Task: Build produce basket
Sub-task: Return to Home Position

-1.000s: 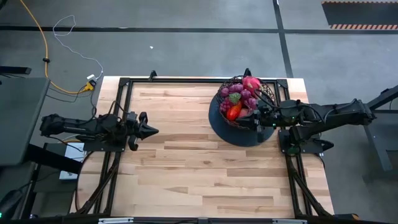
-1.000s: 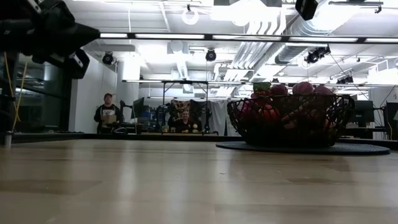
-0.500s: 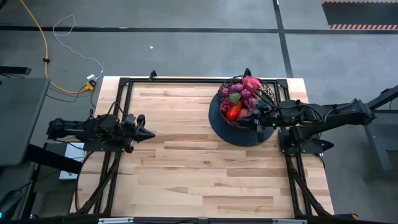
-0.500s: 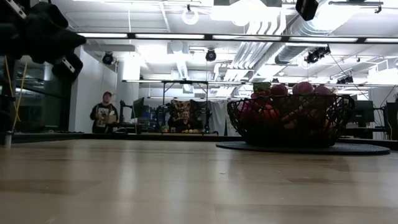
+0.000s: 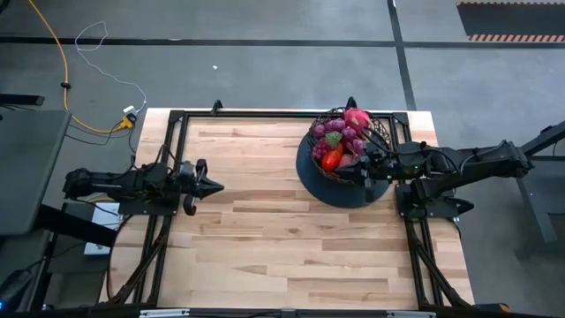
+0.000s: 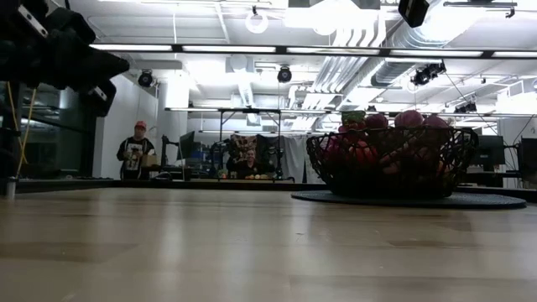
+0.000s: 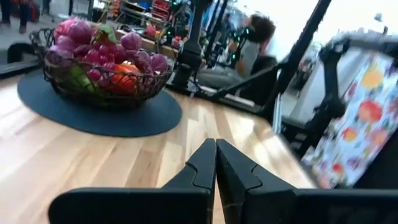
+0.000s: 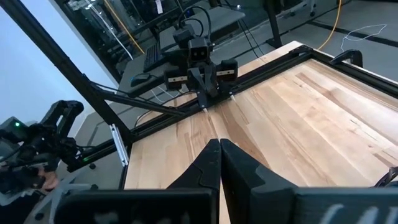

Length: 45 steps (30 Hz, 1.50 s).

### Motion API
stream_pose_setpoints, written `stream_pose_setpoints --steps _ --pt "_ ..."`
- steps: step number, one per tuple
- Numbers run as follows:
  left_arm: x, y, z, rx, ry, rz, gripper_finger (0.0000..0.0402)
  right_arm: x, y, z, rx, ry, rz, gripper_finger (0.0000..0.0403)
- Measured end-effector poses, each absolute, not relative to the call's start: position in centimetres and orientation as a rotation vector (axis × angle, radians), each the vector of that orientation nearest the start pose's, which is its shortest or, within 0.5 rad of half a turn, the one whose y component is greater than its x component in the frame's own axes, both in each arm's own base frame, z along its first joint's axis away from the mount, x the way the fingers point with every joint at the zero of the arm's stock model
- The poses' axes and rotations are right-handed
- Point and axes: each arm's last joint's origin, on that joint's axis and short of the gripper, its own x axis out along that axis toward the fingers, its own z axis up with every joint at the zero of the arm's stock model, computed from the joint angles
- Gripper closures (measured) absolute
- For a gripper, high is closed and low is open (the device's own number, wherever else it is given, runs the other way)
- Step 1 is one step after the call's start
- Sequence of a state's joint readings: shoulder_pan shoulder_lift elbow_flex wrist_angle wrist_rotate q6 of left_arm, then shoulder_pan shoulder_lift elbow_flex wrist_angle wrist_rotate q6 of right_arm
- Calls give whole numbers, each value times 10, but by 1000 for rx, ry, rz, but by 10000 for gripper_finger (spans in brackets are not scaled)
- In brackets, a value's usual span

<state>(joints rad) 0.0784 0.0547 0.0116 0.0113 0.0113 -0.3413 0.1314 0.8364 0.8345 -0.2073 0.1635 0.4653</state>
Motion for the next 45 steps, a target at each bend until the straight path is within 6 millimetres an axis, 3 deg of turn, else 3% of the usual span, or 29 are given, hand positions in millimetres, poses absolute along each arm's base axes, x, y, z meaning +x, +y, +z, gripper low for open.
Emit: stream_pose_setpoints --steps 5,12,17,24,29,35,45 --pt "104 8 159 -208 85 67 401 181 20 339 398 199 -64 403" --pt "107 8 154 -311 143 83 401 178 19 337 407 223 -71 403" --pt "107 8 154 -318 146 84 401 160 16 338 420 243 -114 403" --pt "107 8 154 -318 146 84 401 134 12 350 351 137 -94 403" --pt "107 8 154 -318 146 83 401 134 12 317 369 -58 -49 403" --pt "107 8 154 -318 146 84 401 119 5 270 432 -151 -73 403" --pt "107 8 154 -318 146 84 401 79 -1 258 325 -174 -97 403"
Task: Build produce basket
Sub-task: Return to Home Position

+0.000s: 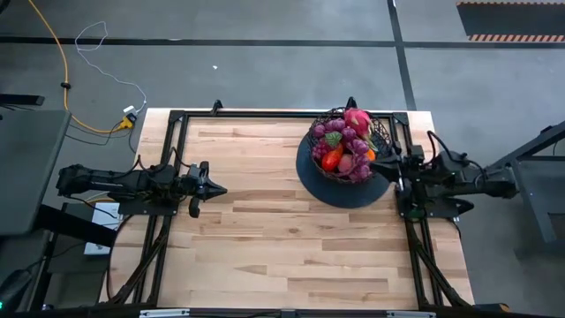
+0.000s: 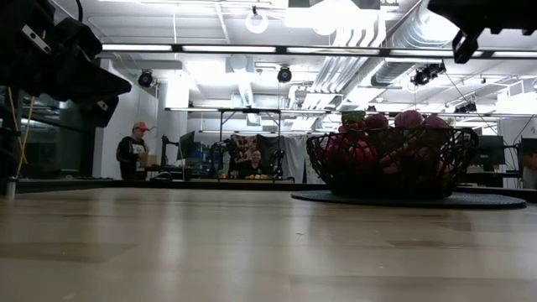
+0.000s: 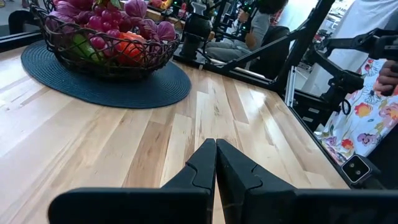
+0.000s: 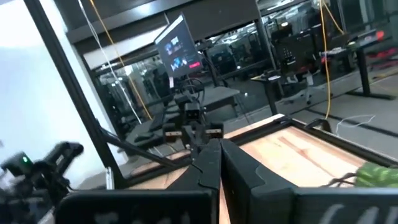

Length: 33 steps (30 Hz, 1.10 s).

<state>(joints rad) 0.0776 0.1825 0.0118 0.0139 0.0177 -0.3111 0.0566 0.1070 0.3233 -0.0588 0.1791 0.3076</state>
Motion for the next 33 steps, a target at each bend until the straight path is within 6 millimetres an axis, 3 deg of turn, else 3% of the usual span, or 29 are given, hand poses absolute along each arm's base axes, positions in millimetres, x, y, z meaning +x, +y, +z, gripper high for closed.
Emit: stream_pose_setpoints --steps 6,14,33 --pt "107 8 154 -318 146 84 401 75 -1 250 310 -211 -100 403" --pt "107 8 154 -318 146 84 401 92 3 209 341 -238 -45 403" --pt "107 8 154 -318 146 84 401 98 8 181 284 -148 -1 403"
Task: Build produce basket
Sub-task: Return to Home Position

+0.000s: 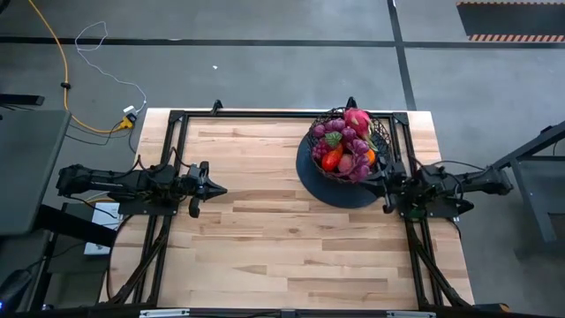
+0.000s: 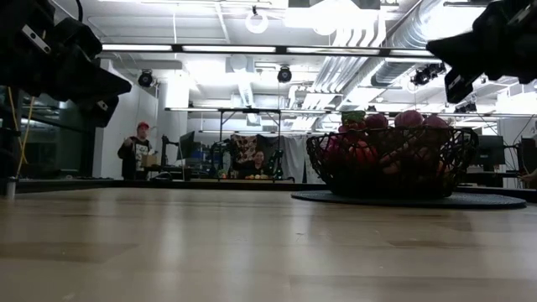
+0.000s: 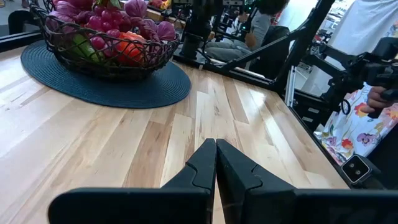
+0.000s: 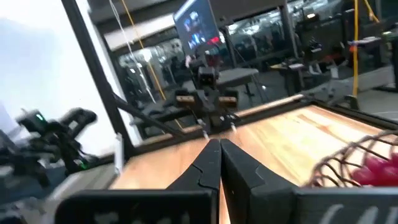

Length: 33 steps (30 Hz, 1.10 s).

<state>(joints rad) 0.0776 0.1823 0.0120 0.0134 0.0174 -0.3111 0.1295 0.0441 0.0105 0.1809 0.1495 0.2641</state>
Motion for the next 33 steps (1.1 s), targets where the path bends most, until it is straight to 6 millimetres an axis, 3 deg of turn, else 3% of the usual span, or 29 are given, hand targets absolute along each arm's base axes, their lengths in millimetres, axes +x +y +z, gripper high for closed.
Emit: stream_pose_setpoints --steps 20,33 --pt "107 8 154 -318 145 88 401 98 9 179 255 -126 -1 403" --pt "107 8 154 -318 146 87 401 99 9 167 224 0 -4 403"
